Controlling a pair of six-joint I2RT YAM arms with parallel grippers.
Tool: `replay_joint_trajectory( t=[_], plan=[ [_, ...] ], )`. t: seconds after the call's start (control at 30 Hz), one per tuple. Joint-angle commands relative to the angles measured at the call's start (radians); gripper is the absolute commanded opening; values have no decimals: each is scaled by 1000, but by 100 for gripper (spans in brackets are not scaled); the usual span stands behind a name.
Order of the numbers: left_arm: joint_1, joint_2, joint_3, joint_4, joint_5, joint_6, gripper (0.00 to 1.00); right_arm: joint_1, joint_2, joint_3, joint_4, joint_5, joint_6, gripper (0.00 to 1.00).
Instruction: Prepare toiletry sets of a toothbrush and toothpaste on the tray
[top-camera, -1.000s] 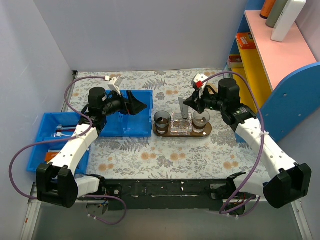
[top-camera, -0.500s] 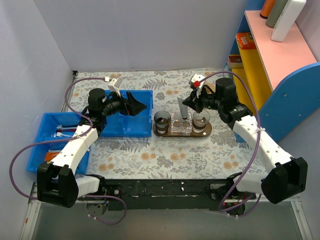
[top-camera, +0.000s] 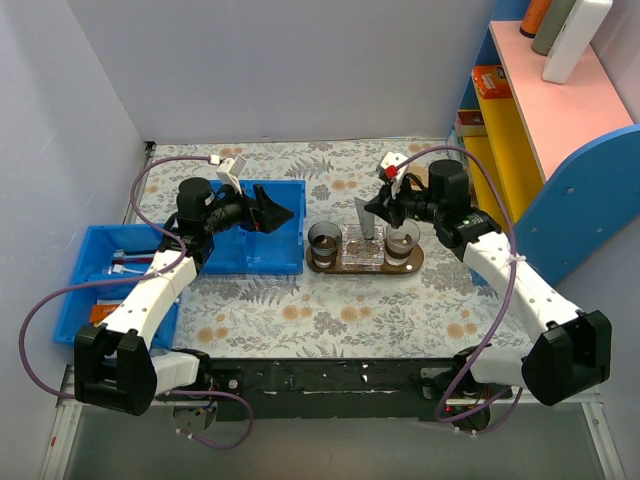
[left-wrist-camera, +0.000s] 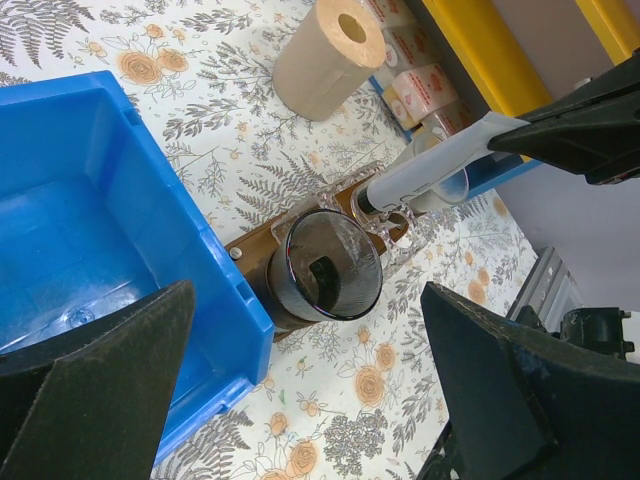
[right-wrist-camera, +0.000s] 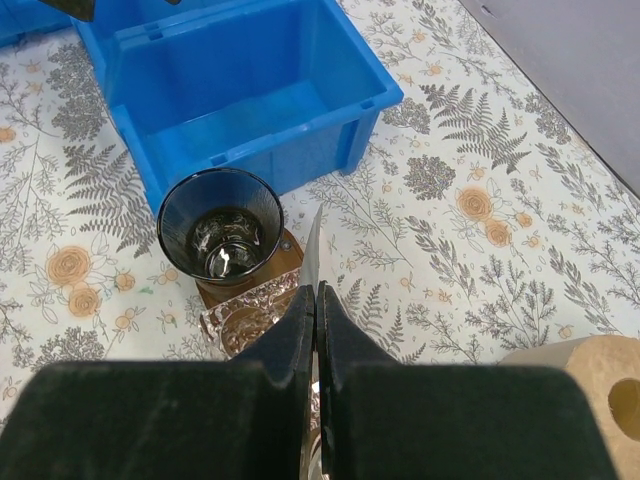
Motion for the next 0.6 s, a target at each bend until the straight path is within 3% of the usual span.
replay_joint_trajectory(
  t=[0.0, 0.57],
  plan=[
    [7, -8, -16, 27, 12, 20, 98, 0, 5, -21, 101, 11, 0, 1],
    [9, -11, -19, 21, 13, 35, 98, -6, -15, -152, 239, 95, 49, 1]
  ],
)
